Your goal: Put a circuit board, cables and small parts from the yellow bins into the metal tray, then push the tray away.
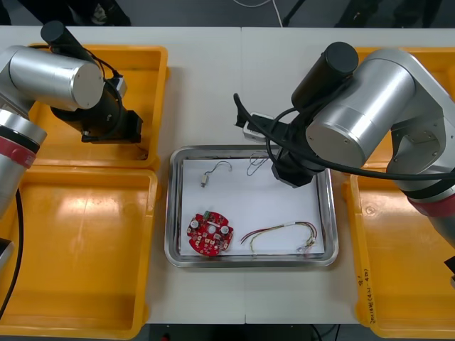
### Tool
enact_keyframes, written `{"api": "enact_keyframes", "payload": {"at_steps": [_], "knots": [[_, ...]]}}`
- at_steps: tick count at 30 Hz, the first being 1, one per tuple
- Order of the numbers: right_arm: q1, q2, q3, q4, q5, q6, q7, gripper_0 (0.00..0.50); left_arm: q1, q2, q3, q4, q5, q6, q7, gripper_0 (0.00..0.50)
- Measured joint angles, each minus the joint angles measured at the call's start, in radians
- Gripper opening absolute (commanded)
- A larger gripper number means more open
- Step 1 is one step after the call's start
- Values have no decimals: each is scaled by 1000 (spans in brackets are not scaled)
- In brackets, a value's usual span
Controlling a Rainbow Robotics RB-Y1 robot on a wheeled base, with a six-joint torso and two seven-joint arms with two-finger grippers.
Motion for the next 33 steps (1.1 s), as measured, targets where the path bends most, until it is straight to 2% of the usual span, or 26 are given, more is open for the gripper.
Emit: {"api": "enact_keyframes", "payload": {"at_steps": [8, 21, 33], "knots": [[0, 0, 38, 31, 7, -17, 200, 0, 0, 1, 0, 1, 18, -1, 0, 500], [0, 1, 80, 129, 9, -99, 256, 0, 0, 1, 0, 17, 24, -22, 0, 500], [35, 1, 104, 152, 62, -148, 256, 0, 0, 1, -3, 20, 25, -41, 0, 500]]}}
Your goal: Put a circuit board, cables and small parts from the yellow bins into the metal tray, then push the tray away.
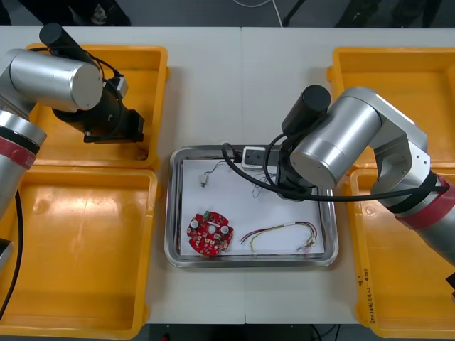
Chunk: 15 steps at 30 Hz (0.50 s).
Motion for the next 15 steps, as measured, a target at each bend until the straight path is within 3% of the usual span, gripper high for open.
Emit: {"api": "enact_keyframes", "payload": {"at_steps": [10, 13, 15], "knots": [[20, 0, 4, 0, 14, -19, 0, 1, 3, 0, 0, 2, 0, -11, 0, 500], [23, 0, 4, 0, 15, -25, 0, 32, 7, 0, -1, 2, 0, -12, 0, 500], [24, 0, 4, 0, 16, -25, 0, 82, 8, 0, -7, 2, 0, -19, 0, 500]]}}
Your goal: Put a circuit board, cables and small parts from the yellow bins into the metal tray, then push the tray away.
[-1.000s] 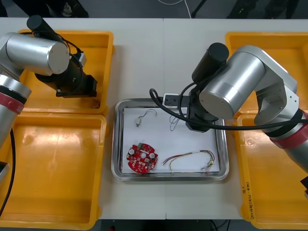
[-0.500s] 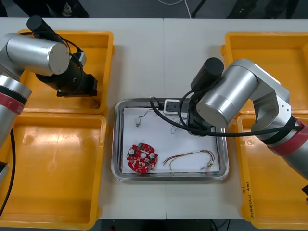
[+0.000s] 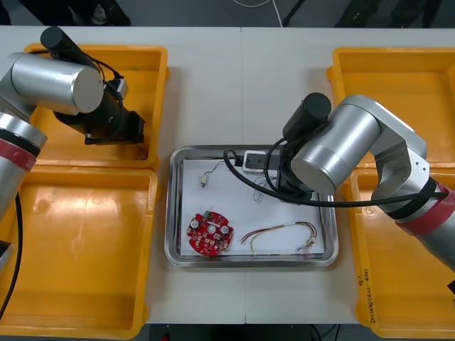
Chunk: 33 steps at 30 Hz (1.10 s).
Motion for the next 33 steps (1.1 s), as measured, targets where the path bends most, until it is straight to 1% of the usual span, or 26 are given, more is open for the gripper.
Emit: {"api": "enact_keyframes", "payload": {"at_steps": [1, 2, 3, 4, 5, 6, 7, 8, 10, 11, 12, 13, 21, 28, 33], "knots": [[0, 0, 0, 0, 1, -1, 0, 104, 0, 0, -4, 0, 0, -4, 0, 500], [1, 0, 0, 0, 2, -2, 0, 116, 0, 0, -9, 0, 0, -6, 0, 500], [2, 0, 0, 0, 2, -5, 0, 176, 0, 0, -13, 0, 0, -8, 0, 500], [2, 0, 0, 0, 2, -7, 0, 207, 0, 1, -17, 0, 0, -8, 0, 500], [2, 0, 0, 0, 3, -7, 0, 321, 0, 1, -19, 0, 0, -8, 0, 500], [2, 0, 0, 0, 3, -7, 0, 396, 1, 1, -20, 1, 0, -8, 0, 500], [2, 0, 0, 0, 3, -7, 0, 434, 1, 1, -20, 1, 0, -9, 0, 500], [3, 0, 0, 0, 3, -8, 0, 500, 1, 1, -20, 1, 0, -9, 0, 500], [3, 0, 0, 0, 3, -9, 0, 500, 2, 1, -20, 1, 0, -9, 0, 500], [3, 0, 0, 0, 3, -10, 0, 500, 3, 1, -20, 1, 0, -9, 0, 370], [3, 0, 0, 0, 3, -11, 0, 500, 3, 1, -20, 1, 0, -9, 0, 169], [3, 0, 0, 0, 3, -11, 0, 500, 3, 1, -20, 1, 0, -9, 0, 4], [3, 0, 0, -3, 3, 4, 0, 500, 6, 1, -20, 1, 0, -12, 0, 0], [2, 0, -15, -70, -2, 150, -3, 500, 8, 1, -20, 1, 1, -14, 0, 0], [2, 2, -61, -133, -36, 239, -27, 500, 8, 2, -18, 1, 10, -14, 0, 0]]}}
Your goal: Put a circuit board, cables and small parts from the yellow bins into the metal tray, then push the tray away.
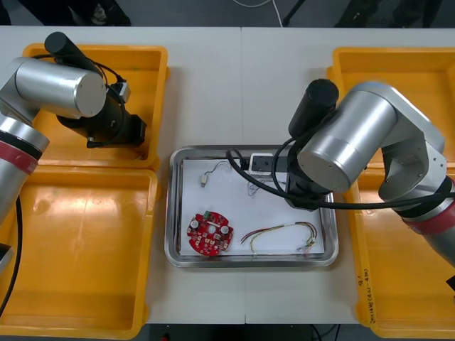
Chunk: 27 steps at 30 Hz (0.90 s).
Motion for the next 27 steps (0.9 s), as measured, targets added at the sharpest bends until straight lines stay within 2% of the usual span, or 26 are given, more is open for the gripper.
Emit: {"api": "enact_keyframes", "payload": {"at_steps": [7, 13, 18, 27], "knots": [[-9, 5, -84, -115, -14, 132, -231, 500, 1, 1, 30, 0, 8, 0, 0, 0], [-40, 6, -139, -188, -16, 139, -337, 500, 2, 1, 82, 1, 9, 6, 0, 0], [-56, 3, -219, -220, -54, 140, -478, 500, 2, 9, 100, 1, 9, 11, 0, 0], [-53, -89, -341, -233, -180, 140, -697, 500, 2, 46, 124, 1, 8, 11, -1, 0]]}}
